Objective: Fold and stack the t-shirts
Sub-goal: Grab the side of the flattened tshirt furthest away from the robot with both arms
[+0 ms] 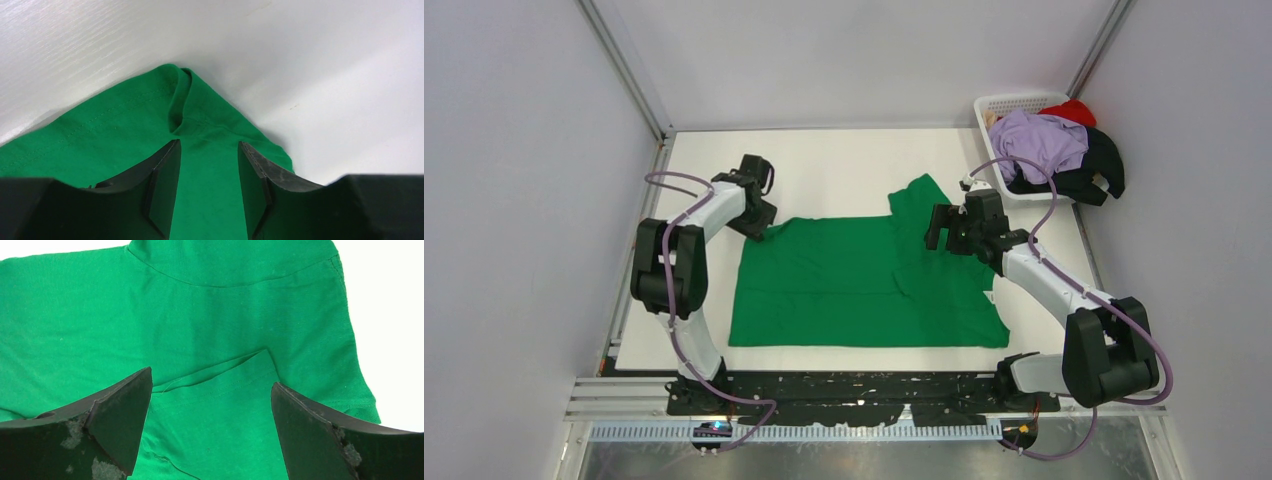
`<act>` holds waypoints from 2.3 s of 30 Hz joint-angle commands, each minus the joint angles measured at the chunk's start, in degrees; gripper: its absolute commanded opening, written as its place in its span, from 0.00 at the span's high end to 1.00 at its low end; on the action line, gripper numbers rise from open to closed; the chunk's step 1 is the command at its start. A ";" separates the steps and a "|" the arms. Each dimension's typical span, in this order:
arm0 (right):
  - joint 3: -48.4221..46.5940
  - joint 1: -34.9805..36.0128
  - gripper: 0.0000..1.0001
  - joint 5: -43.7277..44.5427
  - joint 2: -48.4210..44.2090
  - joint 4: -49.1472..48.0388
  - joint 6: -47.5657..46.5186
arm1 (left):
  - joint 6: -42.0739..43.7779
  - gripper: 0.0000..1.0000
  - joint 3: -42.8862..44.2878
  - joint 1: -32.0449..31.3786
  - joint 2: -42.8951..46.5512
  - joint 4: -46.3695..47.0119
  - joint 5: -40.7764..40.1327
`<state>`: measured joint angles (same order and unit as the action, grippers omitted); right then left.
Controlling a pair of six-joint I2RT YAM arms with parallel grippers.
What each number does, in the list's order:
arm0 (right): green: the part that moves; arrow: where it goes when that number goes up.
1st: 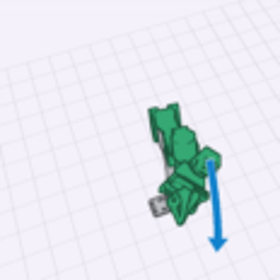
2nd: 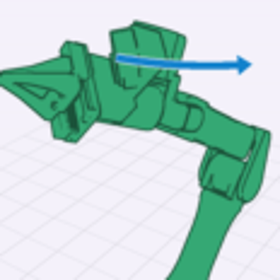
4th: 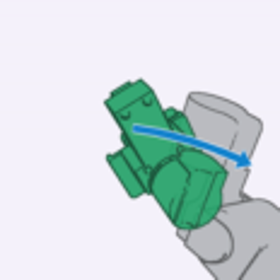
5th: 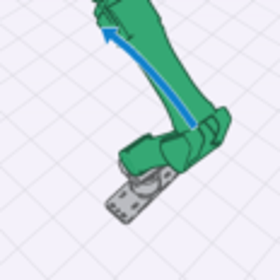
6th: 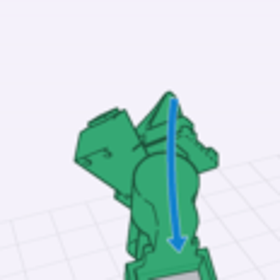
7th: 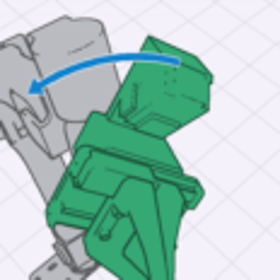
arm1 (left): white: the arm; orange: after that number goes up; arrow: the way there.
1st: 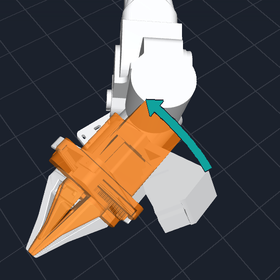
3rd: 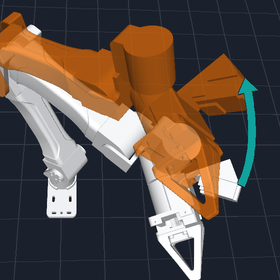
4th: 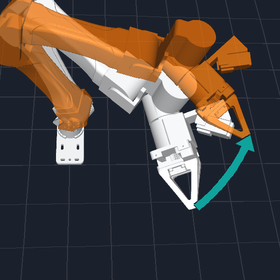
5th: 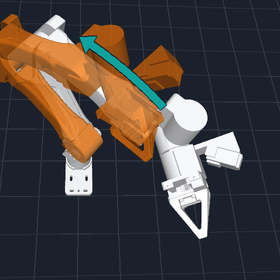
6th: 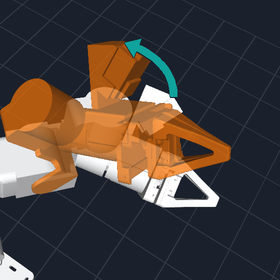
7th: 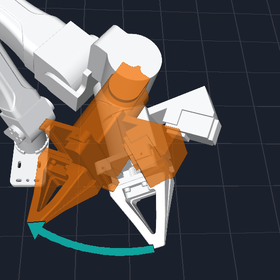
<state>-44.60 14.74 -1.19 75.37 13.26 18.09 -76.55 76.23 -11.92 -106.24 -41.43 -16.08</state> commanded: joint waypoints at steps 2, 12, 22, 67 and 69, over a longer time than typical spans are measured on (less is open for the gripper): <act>-2.74 -0.33 0.05 -0.11 -1.51 -1.19 -0.77 | -5.66 0.52 -2.25 -0.12 0.18 -1.11 -2.46; -2.82 -0.46 0.05 0.53 -2.74 -0.35 -1.66 | -13.61 0.55 -0.61 -0.16 -2.65 1.17 -3.46; -3.36 -0.62 0.05 0.52 -1.47 0.01 -1.75 | -13.71 0.65 1.61 -0.23 -2.57 -2.02 -4.99; -86.90 -1.05 0.16 10.80 67.74 26.50 -3.77 | -2.73 1.00 1.59 0.01 3.54 -1.25 -0.26; -85.59 -0.44 0.20 11.63 67.72 27.21 -4.36 | -2.47 1.00 0.94 -0.05 3.75 -0.48 0.01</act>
<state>-127.90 13.13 7.51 144.11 35.90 14.28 -80.34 77.95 -11.99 -105.47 -43.16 -15.86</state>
